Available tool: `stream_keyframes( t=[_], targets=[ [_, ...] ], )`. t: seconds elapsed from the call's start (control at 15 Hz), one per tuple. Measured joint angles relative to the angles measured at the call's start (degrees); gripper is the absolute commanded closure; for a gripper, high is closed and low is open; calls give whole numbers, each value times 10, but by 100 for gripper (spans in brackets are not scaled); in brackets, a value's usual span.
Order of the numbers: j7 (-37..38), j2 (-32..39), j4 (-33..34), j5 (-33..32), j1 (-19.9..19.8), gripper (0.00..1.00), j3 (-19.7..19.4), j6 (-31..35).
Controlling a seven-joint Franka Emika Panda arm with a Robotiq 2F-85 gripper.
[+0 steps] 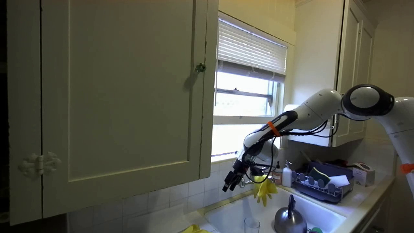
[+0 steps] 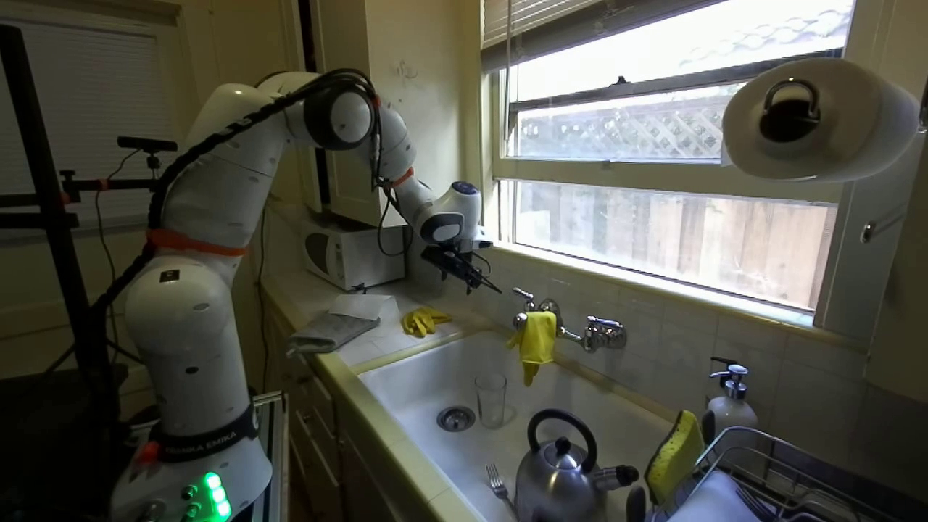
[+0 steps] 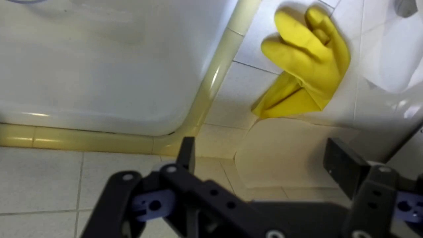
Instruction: Put the glove on the faucet
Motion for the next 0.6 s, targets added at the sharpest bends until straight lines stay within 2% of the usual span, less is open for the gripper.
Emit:
stream_keyframes(
  t=[0.2, 0.6],
  targets=[
    [21, 48, 27, 46, -4, 0, 16, 12],
    [105, 149, 93, 41, 18, 0, 16, 14]
  ],
)
